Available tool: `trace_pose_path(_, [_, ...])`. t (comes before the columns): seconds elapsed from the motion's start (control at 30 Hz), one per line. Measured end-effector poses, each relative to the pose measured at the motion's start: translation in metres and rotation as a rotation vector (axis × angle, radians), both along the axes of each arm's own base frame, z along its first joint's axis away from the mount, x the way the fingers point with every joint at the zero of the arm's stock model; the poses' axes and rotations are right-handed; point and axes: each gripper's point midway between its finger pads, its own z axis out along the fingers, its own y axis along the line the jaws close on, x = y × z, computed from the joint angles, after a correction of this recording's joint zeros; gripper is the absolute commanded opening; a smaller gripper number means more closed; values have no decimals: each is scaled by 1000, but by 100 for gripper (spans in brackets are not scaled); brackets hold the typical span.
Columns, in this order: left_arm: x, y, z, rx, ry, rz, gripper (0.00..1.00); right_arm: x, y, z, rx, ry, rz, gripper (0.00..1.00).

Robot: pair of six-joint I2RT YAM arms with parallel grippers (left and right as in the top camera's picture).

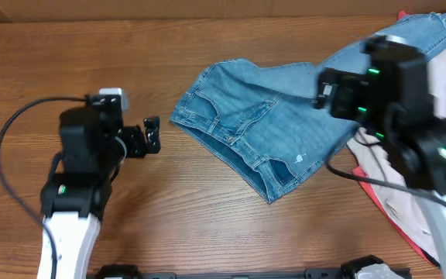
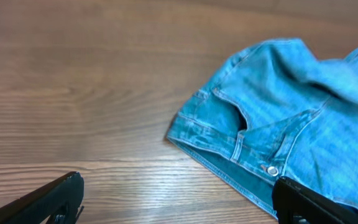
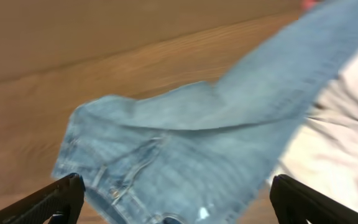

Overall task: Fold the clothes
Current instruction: 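Pull the jeans left onto the open table with the right gripper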

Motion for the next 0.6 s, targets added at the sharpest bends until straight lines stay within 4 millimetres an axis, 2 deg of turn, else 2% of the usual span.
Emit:
trace_pose_path(0.13, [23,-11,-34,-28,77,-21,100,-15,-29,2,-9,15,-81,100])
trace_pose_path(0.23, [38,-21,-67,-35,143,-42,100,-22,-36,-1,-16,36,-102,100])
trace_pose_path(0.4, [55,-39,-118,-53,229,-89,100,-27,-39,-6,-25,66,-109,100])
trace_pose_path(0.6, [69,-51,-160,-67,266,-114,100,-30,-39,-9,-28,83,-109,100])
